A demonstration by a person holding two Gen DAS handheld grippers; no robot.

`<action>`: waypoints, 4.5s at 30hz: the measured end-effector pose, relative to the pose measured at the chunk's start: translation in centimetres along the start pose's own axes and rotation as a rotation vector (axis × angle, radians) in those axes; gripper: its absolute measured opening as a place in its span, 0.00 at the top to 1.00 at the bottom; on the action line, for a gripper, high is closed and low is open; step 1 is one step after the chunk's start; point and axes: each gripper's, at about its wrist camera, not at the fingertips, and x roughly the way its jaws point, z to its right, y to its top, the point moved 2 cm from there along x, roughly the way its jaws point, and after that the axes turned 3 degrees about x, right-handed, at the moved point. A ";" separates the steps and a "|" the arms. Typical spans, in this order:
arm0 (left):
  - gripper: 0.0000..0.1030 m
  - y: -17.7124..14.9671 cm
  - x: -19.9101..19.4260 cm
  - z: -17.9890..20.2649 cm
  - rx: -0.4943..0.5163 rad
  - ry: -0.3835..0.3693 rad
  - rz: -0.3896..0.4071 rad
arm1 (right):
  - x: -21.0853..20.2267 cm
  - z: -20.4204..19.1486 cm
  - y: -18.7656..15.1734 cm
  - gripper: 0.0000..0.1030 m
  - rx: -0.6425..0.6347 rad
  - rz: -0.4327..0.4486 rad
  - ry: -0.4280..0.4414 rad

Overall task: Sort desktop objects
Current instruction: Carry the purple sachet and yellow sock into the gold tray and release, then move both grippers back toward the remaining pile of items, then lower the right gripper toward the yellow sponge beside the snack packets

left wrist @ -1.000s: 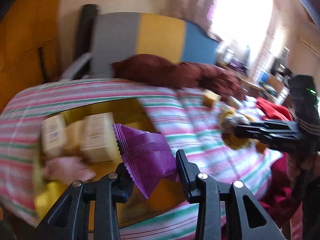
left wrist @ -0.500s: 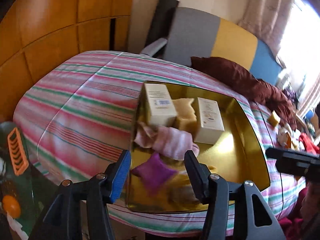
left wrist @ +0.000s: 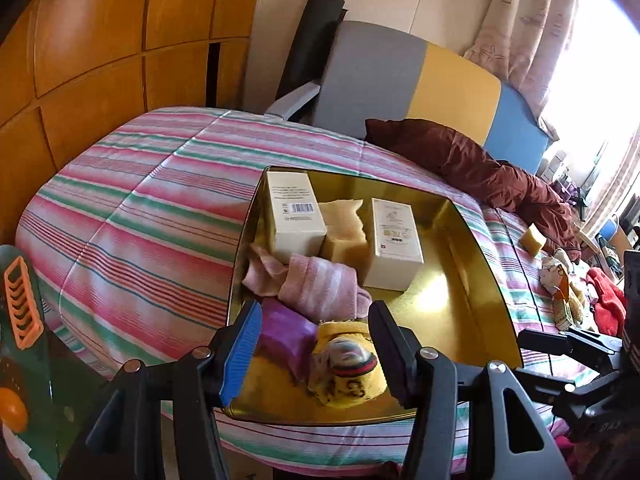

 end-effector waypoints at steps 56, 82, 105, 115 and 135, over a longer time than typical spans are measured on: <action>0.32 2.0 1.9 19.2 0.370 -0.345 -0.114 | -16.8 22.1 -4.2 0.15 0.412 0.140 -0.358; 0.32 -0.3 4.6 25.5 0.483 -0.421 -0.225 | -18.8 31.8 -4.7 0.15 0.453 0.000 -0.478; 0.32 -0.7 7.1 28.2 0.506 -0.447 -0.294 | -11.4 36.4 -1.0 0.15 0.244 -0.187 -0.567; 0.31 0.8 7.6 30.2 0.513 -0.473 -0.294 | -10.1 38.5 -1.2 0.16 0.248 -0.182 -0.545; 0.28 4.1 12.8 40.5 0.609 -0.535 -0.330 | -10.6 37.6 -1.6 0.48 0.195 -0.136 -0.403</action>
